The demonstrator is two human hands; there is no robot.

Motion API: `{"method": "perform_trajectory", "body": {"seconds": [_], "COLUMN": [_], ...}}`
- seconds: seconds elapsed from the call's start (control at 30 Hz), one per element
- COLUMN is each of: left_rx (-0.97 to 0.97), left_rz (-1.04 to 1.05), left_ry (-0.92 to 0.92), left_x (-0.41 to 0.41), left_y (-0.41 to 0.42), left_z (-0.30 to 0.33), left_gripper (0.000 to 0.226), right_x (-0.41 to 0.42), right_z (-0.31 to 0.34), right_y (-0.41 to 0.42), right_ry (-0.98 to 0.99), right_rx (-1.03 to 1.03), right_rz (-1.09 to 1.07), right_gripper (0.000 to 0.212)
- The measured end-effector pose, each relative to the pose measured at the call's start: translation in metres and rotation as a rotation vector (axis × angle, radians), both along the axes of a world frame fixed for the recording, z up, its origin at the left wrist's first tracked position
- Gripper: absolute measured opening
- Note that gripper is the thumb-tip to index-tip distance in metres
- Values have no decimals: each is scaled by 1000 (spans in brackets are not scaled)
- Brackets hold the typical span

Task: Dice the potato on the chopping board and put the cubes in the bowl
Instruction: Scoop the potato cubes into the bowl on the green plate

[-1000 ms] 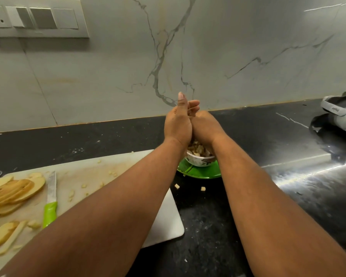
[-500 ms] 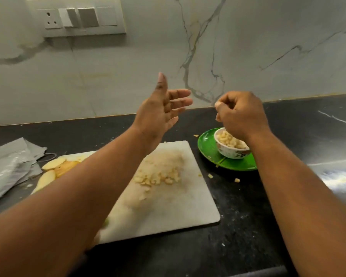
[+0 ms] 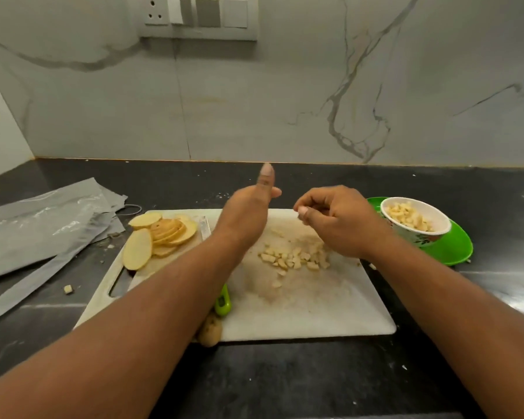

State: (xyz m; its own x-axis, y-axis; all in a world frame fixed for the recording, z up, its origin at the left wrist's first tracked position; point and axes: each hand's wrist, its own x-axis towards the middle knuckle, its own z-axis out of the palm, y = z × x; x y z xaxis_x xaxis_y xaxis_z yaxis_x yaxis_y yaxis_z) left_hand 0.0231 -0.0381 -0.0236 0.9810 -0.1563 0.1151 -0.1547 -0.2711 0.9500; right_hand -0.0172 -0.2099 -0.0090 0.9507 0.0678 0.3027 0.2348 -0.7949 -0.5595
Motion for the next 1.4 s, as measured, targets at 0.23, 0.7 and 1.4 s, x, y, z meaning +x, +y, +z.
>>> {"method": "perform_trajectory", "body": {"seconds": [0.23, 0.7, 1.4], "left_rx": [-216, -377, -303], "left_rz": [-213, -45, -81], "left_ry": [171, 163, 130], "left_x": [-3, 23, 22], "left_y": [-7, 12, 10], "left_z": [-4, -2, -6], "left_gripper": [86, 87, 85], "right_x": [0, 15, 1], "right_z": [-35, -21, -7], "right_y": [46, 40, 1], "right_ry": [169, 186, -19], "right_rx": [-117, -168, -265], "right_rz": [208, 373, 315], "right_gripper": [35, 59, 34]}}
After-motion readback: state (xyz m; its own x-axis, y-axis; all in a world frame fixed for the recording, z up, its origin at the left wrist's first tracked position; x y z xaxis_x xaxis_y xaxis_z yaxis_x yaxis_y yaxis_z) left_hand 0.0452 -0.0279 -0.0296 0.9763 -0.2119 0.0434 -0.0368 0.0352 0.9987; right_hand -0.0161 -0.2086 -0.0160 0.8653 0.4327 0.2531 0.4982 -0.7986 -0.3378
